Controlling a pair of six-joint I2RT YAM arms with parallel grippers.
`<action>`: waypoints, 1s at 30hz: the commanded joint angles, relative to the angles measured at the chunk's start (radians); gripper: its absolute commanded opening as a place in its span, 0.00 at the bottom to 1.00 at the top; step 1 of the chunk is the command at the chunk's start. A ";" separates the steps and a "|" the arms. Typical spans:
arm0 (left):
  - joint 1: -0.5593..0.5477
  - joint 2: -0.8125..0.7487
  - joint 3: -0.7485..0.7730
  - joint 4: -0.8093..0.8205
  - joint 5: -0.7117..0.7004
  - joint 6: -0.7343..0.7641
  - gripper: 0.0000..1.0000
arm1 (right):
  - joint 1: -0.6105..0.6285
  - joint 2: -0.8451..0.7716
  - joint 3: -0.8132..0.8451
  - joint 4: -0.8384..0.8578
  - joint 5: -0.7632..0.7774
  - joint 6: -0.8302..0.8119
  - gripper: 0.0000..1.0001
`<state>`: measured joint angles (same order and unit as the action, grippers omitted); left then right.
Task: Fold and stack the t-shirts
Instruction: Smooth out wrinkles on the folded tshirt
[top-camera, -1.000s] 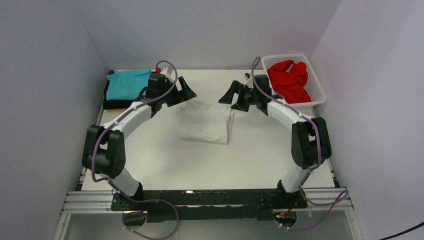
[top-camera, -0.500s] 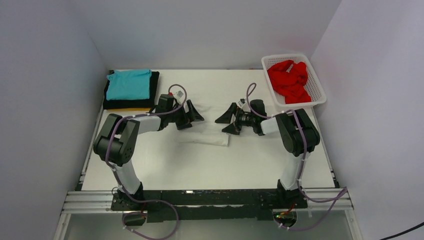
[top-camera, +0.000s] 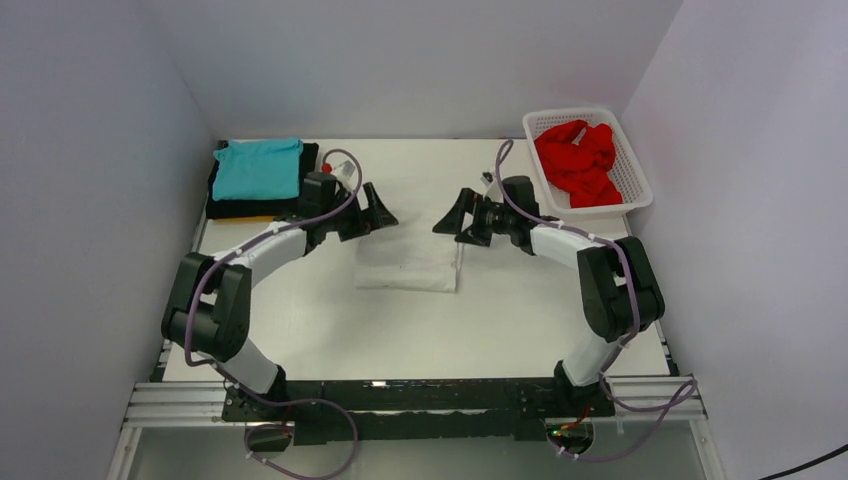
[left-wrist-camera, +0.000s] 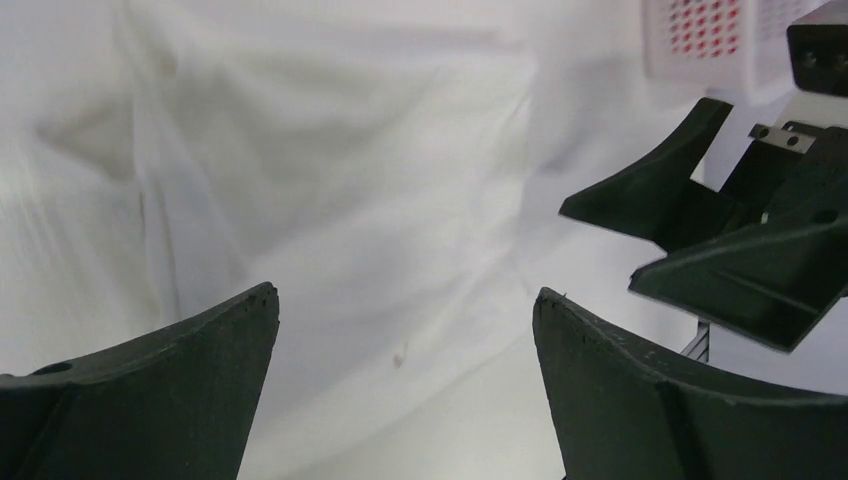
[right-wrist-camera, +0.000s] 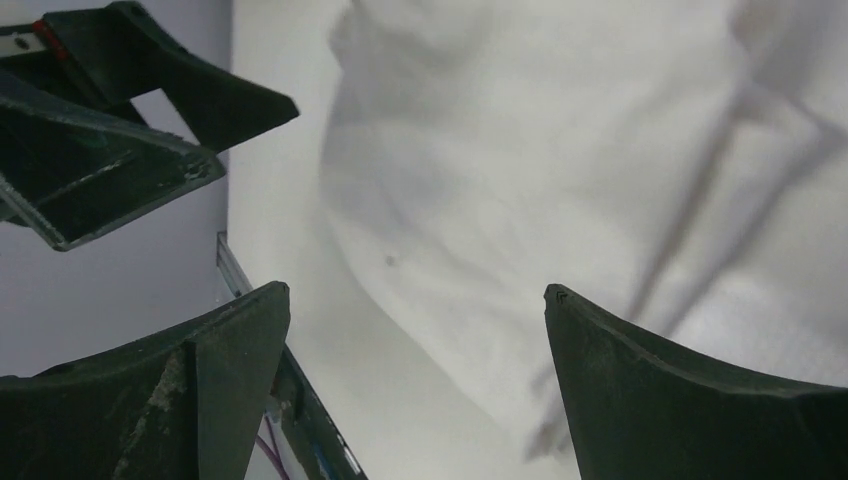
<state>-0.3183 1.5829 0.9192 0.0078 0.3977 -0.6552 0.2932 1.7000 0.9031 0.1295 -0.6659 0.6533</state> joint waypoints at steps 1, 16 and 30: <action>0.012 0.052 0.179 0.000 -0.010 0.047 0.99 | 0.011 0.023 0.139 0.095 -0.025 0.014 1.00; 0.075 0.519 0.397 -0.017 0.105 0.022 1.00 | -0.038 0.498 0.333 0.218 -0.019 0.158 1.00; 0.081 0.304 0.392 -0.027 0.040 0.061 1.00 | -0.040 0.224 0.389 -0.058 0.115 -0.088 1.00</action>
<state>-0.2386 2.0525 1.3144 0.0364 0.5301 -0.6464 0.2638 2.1056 1.2911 0.1955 -0.6609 0.6987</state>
